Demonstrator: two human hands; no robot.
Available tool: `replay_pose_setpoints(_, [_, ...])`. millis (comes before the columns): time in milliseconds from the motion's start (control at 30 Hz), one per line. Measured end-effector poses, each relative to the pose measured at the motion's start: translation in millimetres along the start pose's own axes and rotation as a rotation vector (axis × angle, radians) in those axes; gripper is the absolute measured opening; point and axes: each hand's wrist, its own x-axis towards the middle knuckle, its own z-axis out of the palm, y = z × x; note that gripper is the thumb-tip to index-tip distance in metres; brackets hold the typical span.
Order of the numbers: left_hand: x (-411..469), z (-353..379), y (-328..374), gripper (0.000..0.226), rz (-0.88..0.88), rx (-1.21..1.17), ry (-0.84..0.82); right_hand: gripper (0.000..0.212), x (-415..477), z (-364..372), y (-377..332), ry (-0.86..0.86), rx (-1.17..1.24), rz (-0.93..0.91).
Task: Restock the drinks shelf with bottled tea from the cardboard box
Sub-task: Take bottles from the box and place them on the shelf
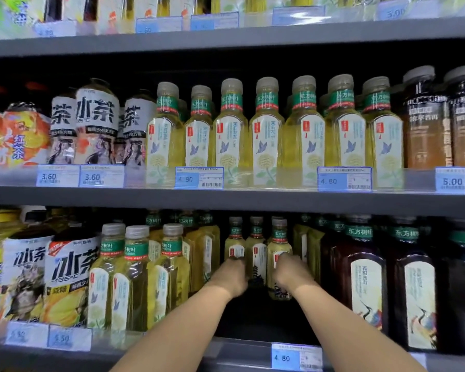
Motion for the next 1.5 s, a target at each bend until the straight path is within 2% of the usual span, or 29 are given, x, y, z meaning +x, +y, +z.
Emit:
replay_pose_setpoints(167, [8.9, 0.9, -3.1, 0.059, 0.021, 0.036, -0.094, 0.025, 0.5, 0.2, -6.4, 0.037, -0.075, -0.056])
replay_pose_setpoints(433, [12.4, 3.7, 11.7, 0.065, 0.202, 0.193, -0.126, 0.025, 4.1, 1.3, -5.4, 0.030, -0.101, -0.081])
replay_pose_setpoints(600, [15.7, 11.4, 9.1, 0.068, 0.137, 0.208, -0.167, 0.019, 8.0, 6.3, -2.7, 0.006, -0.098, -0.088])
replay_pose_setpoints(933, [9.3, 13.0, 10.3, 0.065, 0.110, 0.292, -0.168, 0.021, 10.2, 12.1, -0.2, 0.066, -0.065, -0.073])
replay_pose_setpoints(1033, [5.7, 11.5, 7.0, 0.063, 0.035, 0.278, -0.174, 0.025, 6.7, 11.7, 0.7, 0.040, -0.124, -0.058])
replay_pose_setpoints(1133, [3.2, 13.9, 3.8, 0.071, 0.022, 0.246, -0.200, 0.039, 1.6, 11.9, 6.7, -0.005, -0.156, 0.017])
replay_pose_setpoints(1267, [1.9, 15.3, 8.5, 0.071, 0.088, 0.189, -0.214, 0.057, 1.6, 12.5, 11.5, -0.045, 0.026, 0.118])
replay_pose_setpoints(1367, [0.6, 15.5, 12.0, 0.069, 0.139, 0.177, -0.208, 0.049, 3.2, 14.3, 11.3, -0.043, 0.232, 0.133])
replay_pose_setpoints(1500, [-0.7, 15.1, 13.0, 0.067, 0.156, 0.165, -0.221, 0.043, 3.4, 15.6, 11.5, 0.019, 0.252, 0.108])
